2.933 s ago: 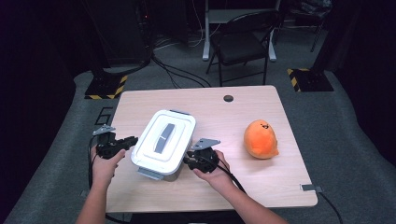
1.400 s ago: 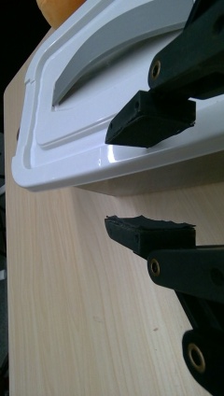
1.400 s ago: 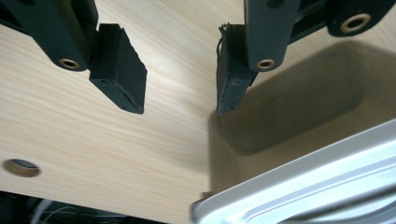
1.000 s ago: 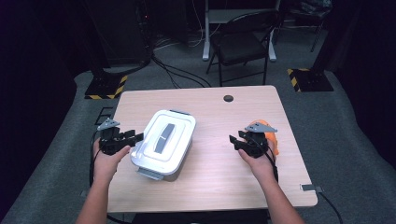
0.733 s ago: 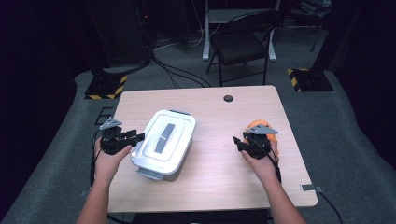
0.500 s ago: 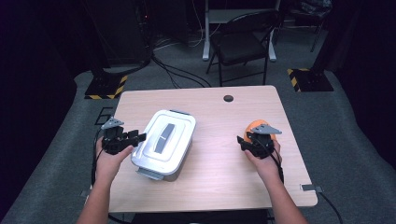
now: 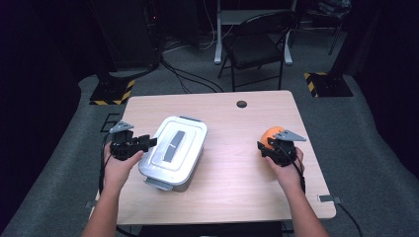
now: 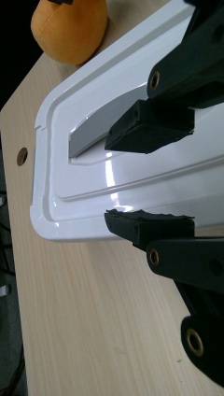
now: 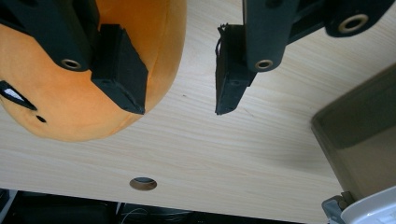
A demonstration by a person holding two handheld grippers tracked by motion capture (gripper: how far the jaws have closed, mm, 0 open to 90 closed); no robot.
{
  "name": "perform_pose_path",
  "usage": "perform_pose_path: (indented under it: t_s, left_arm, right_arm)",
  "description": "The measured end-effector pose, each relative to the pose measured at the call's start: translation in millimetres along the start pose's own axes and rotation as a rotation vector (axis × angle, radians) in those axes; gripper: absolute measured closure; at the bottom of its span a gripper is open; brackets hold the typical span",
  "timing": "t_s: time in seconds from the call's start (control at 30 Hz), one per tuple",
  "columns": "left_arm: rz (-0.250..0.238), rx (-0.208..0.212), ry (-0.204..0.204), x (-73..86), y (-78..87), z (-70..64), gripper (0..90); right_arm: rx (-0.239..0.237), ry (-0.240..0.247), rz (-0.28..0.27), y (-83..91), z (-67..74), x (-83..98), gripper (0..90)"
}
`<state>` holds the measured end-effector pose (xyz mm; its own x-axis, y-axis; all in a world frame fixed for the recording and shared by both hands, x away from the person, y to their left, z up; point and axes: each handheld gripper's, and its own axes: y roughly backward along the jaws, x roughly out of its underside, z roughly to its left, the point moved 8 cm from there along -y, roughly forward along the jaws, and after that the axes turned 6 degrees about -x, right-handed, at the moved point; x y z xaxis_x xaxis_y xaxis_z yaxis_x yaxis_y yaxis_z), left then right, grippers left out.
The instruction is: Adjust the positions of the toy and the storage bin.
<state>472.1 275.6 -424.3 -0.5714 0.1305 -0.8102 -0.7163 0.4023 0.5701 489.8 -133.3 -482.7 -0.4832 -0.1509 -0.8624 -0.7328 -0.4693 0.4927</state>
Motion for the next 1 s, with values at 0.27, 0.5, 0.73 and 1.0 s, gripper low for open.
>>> perform_pose_path:
  t_s: [0.27,0.5,0.73,1.0]
  left_arm:
    - [0.006,0.000,-0.004,-2.7,-2.2,-3.9,57.6]
    - [0.012,0.007,-0.005,-5.4,-3.6,-7.3,57.1]
    - [0.022,0.018,-0.020,-9.9,-7.5,-18.7,57.0]
    - [0.043,0.017,-0.042,-12.7,-15.9,-34.6,56.2]
  right_arm:
    - [0.005,-0.014,-0.012,2.4,-6.5,-2.6,53.2]
    - [-0.030,-0.039,-0.031,5.4,-2.5,-8.9,53.1]
    - [-0.039,-0.021,-0.050,9.4,4.7,-16.8,53.1]
    - [-0.033,-0.028,-0.065,11.9,2.1,-19.2,53.1]
